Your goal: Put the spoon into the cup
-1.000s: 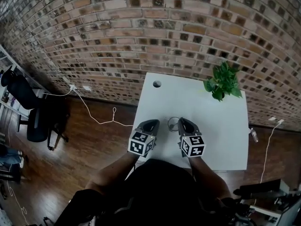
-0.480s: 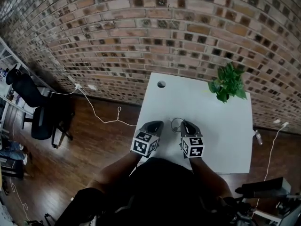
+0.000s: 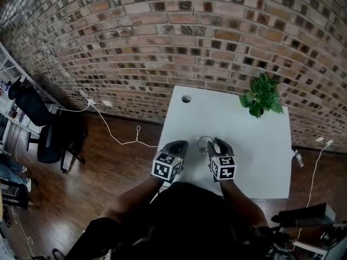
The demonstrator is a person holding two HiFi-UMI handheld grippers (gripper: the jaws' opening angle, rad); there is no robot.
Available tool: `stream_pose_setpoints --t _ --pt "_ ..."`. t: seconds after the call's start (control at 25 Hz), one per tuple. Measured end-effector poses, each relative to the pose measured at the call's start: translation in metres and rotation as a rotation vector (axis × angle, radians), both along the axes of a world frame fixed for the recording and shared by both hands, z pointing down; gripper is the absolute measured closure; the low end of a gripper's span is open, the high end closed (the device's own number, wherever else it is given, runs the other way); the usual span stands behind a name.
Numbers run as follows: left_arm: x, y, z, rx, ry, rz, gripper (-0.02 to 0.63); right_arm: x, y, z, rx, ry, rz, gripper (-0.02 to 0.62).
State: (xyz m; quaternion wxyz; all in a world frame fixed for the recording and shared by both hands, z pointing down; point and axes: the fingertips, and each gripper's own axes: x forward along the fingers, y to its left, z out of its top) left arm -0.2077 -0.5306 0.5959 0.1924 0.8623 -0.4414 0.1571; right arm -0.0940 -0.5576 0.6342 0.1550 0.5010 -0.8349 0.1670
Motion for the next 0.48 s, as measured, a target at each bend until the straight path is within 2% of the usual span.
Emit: stream_pose_setpoints --t 0.2,0.36,0.48 --pt "-0.002 0.011 -0.006 0.011 0.011 0.015 0.614 0.011 0.006 -0.008 0.01 0.017 0.042 0.391" --pt "0.005 0.031 -0.012 0.094 -0.053 0.088 0.614 0.025 0.02 -0.022 0.026 0.009 0.093 0.38" --pt "0.01 0.05 -0.022 0.14 -0.046 0.119 0.614 0.036 0.04 -0.039 0.055 -0.001 0.13 0.38"
